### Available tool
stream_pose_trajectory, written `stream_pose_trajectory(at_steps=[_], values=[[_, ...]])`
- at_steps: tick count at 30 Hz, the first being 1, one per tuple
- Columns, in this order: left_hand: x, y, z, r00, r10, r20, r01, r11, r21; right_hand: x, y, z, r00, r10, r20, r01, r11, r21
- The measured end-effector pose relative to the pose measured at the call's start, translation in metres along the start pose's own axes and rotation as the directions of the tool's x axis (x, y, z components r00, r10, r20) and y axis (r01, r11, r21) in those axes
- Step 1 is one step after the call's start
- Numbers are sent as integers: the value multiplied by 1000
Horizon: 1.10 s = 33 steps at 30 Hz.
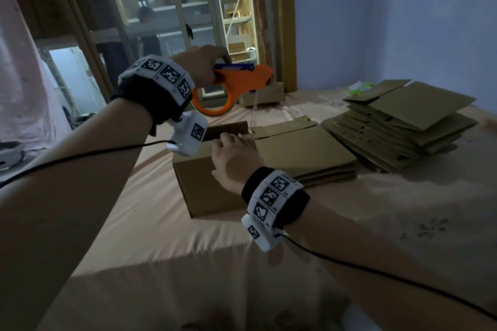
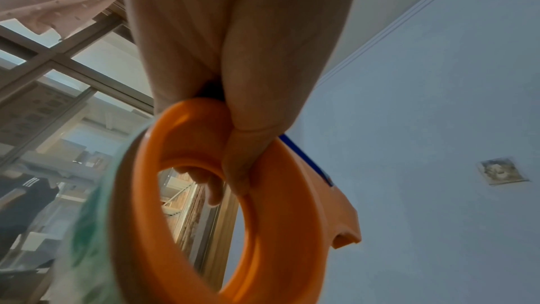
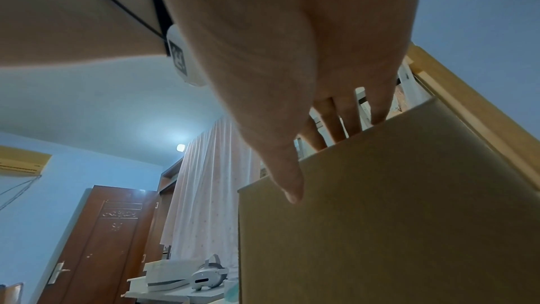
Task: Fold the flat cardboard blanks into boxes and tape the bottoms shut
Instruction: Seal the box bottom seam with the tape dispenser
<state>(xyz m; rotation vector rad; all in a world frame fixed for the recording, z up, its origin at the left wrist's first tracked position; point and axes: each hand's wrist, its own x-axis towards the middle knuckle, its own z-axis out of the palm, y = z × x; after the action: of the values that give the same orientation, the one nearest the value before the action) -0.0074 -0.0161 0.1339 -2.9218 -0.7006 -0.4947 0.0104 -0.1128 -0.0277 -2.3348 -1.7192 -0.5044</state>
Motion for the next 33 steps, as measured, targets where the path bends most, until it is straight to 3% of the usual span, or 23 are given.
stream_pose_trajectory(at_steps=[12,23,33], values=[[4,15,9,999,28,-24,-28,999,-22,11,1,1,996,52,66,-50,998,-26],[-6,-12,2,999,17,-35,-20,997,-71,25,3,8,984,101,148,-96,994,-43],[-28,-59,7,999,-34,-35,31,997,-68,15,1,33,990,140,-15,-141,989,-41]])
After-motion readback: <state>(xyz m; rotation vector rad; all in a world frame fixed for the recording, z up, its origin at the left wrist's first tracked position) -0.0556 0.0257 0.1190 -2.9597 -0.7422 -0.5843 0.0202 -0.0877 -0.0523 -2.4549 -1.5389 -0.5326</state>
